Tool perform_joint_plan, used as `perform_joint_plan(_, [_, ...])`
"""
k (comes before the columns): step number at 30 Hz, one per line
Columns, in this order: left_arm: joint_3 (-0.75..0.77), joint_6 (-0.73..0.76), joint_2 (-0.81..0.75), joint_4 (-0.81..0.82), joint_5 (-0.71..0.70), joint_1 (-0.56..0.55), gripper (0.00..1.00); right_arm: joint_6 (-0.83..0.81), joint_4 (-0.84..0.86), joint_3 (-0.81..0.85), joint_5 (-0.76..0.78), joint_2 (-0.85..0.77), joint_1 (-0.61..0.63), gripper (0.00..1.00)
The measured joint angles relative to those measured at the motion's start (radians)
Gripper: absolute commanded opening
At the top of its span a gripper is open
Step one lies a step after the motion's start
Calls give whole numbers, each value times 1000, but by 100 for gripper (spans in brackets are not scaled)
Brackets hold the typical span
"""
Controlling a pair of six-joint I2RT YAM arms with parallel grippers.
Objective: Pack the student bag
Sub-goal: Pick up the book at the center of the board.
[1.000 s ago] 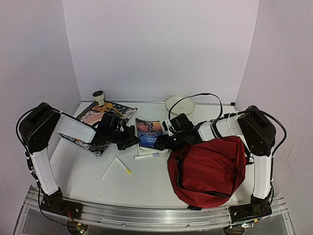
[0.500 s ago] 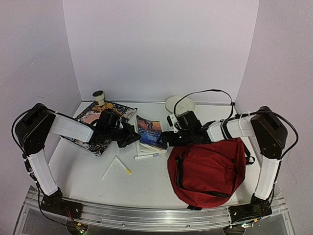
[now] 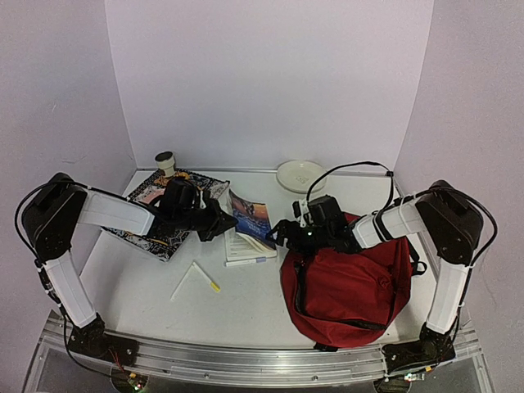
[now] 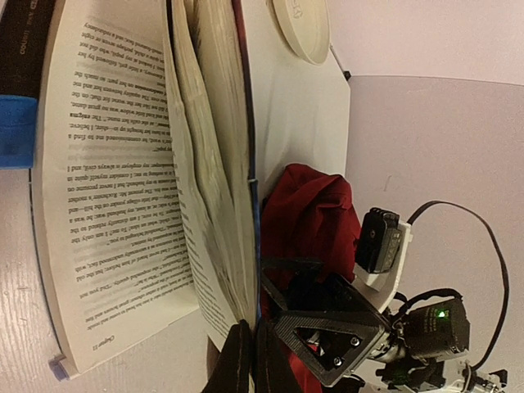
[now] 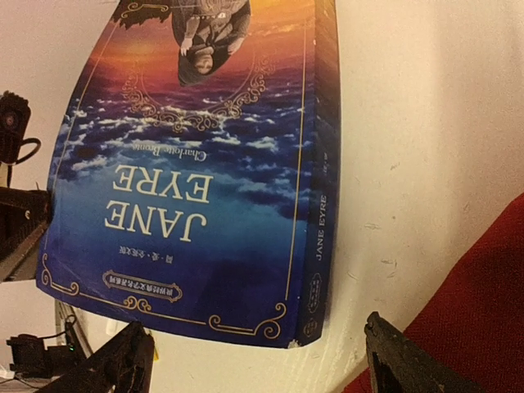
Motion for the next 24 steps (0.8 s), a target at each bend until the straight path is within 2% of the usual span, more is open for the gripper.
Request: perform_joint_plan(24, [73, -80, -42, 3, -1, 0, 0, 388, 252, -12, -133, 68, -6, 90])
